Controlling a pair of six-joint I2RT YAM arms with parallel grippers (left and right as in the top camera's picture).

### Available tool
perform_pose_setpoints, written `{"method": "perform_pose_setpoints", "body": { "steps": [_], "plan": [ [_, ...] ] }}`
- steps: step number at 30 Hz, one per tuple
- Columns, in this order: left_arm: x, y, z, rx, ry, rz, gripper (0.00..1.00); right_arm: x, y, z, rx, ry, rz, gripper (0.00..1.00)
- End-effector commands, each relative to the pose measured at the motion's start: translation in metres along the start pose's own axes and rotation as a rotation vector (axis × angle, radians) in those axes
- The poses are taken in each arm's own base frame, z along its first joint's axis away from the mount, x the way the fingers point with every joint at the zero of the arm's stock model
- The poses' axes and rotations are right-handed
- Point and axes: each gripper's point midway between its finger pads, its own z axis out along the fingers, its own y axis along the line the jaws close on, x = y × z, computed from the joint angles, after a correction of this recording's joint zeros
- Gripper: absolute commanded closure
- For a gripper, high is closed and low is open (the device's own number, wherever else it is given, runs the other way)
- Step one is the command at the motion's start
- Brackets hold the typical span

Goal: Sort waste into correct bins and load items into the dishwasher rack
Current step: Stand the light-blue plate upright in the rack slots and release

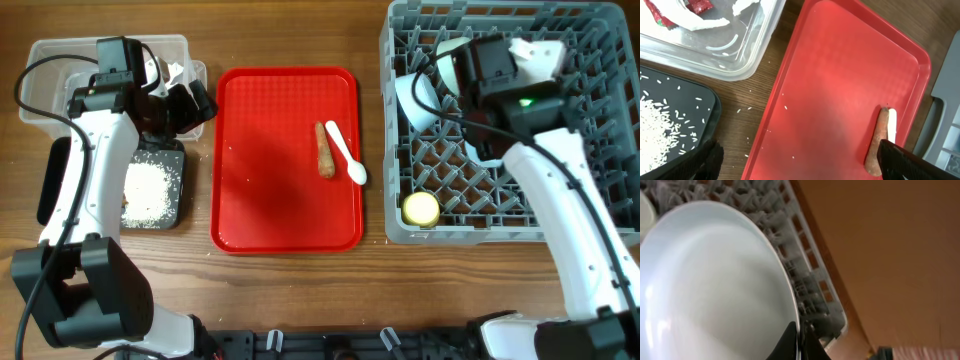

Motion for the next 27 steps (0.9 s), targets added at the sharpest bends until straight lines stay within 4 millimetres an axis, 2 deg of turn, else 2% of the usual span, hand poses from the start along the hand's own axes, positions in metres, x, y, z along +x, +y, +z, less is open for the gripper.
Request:
{"method": "perform_pose_setpoints", "body": {
  "steps": [1,5,9,10,12,16,19,24,25,26,27],
  "plan": [
    [-0.004,0.001,0.000,-0.005,-0.005,-0.002,0.00,0.007,0.027,0.013,-0.045,-0.017,-0.192,0.96],
    [-0.004,0.001,0.000,-0.005,-0.005,-0.002,0.00,0.009,0.041,0.022,-0.048,-0.047,-0.252,0.96],
    [-0.003,0.000,0.000,-0.004,-0.005,-0.002,0.00,0.003,0.041,0.023,-0.035,-0.071,-0.301,0.96],
    [-0.003,0.000,0.000,-0.004,-0.005,-0.002,0.00,0.000,0.040,0.024,-0.026,-0.079,-0.313,0.96],
    [-0.004,0.000,0.000,-0.004,-0.006,-0.002,0.00,-0.013,0.024,0.026,0.060,-0.105,-0.288,0.96],
    [-0.003,0.000,0.000,-0.004,-0.005,-0.002,0.00,-0.014,0.019,0.032,0.064,-0.098,-0.294,0.96],
    [-0.004,0.000,0.000,-0.005,-0.006,-0.002,0.00,-0.012,0.031,0.033,-0.007,-0.098,-0.330,0.96],
    [-0.003,0.000,0.000,-0.004,-0.005,-0.002,0.00,-0.007,0.070,0.028,-0.237,-0.122,-0.413,0.96],
    [-0.004,0.001,0.000,-0.005,-0.005,-0.002,0.00,-0.006,0.076,0.027,-0.272,-0.126,-0.416,0.93],
    [-0.003,0.000,0.000,-0.004,-0.005,-0.002,0.00,-0.006,0.082,0.025,-0.310,-0.131,-0.416,0.81],
    [-0.003,0.000,0.000,-0.004,-0.005,-0.002,0.00,-0.005,0.087,0.023,-0.341,-0.134,-0.413,0.56]
  ]
}}
